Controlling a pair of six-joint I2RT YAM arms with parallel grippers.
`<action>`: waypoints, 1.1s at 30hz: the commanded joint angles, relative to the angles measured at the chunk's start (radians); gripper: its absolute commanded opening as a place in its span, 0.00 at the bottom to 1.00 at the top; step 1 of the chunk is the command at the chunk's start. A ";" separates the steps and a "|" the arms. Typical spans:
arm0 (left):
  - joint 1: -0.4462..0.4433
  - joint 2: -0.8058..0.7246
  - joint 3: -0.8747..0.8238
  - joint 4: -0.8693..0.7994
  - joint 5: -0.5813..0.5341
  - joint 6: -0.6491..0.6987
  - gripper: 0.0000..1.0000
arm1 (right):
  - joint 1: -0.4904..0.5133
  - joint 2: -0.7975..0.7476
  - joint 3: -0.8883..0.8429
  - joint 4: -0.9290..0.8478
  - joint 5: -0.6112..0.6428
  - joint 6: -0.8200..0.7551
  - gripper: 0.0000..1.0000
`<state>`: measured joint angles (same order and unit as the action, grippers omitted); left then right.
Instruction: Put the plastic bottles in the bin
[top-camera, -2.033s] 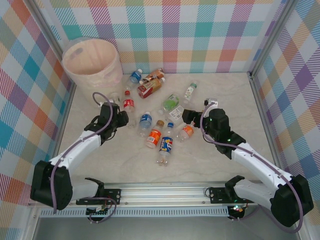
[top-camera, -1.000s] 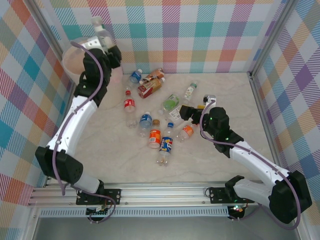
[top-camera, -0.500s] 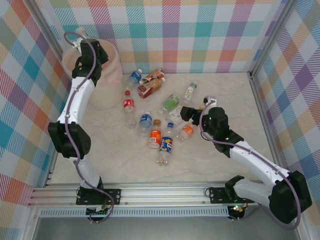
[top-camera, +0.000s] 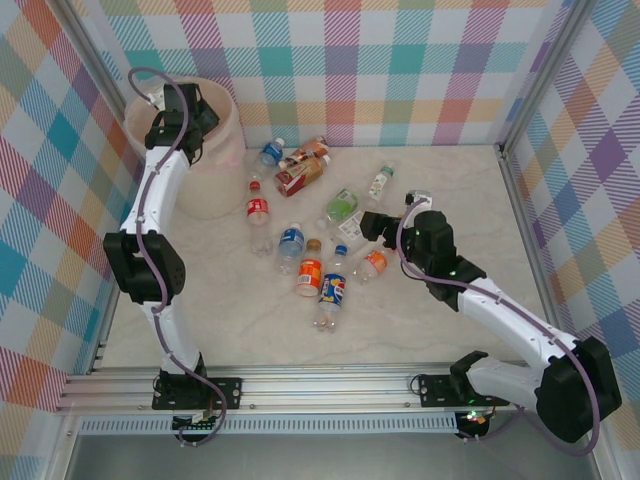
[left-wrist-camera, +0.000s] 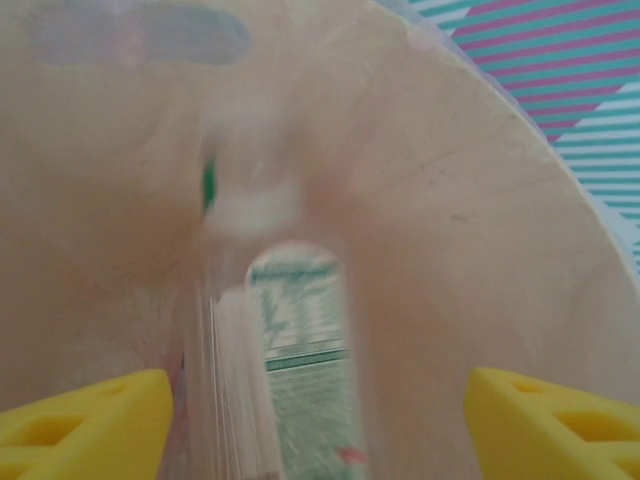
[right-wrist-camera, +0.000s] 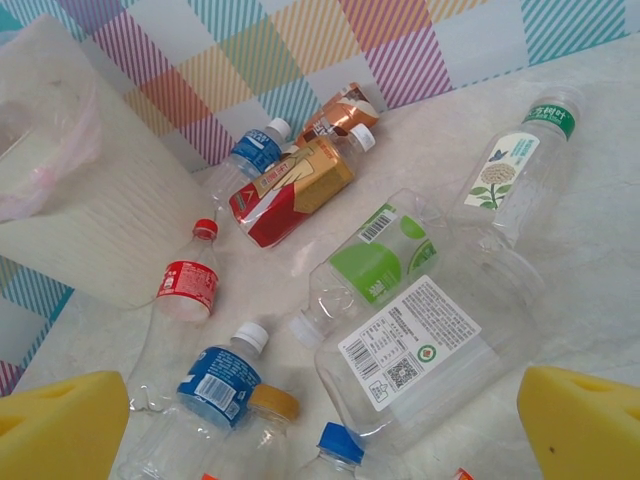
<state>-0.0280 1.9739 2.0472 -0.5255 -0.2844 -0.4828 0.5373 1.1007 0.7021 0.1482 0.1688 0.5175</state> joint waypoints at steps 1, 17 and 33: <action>0.010 -0.011 0.039 -0.036 0.041 -0.009 0.82 | 0.003 0.010 0.033 -0.018 0.022 0.022 1.00; 0.010 -0.104 0.077 -0.030 0.255 0.050 0.99 | -0.013 0.068 0.086 -0.135 0.031 0.085 1.00; 0.007 -0.258 -0.066 0.142 0.667 -0.091 1.00 | -0.030 0.148 0.074 -0.384 0.007 0.364 1.00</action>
<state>-0.0280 1.7618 2.0270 -0.4671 0.2470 -0.5068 0.5098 1.2312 0.7761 -0.1749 0.1921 0.7799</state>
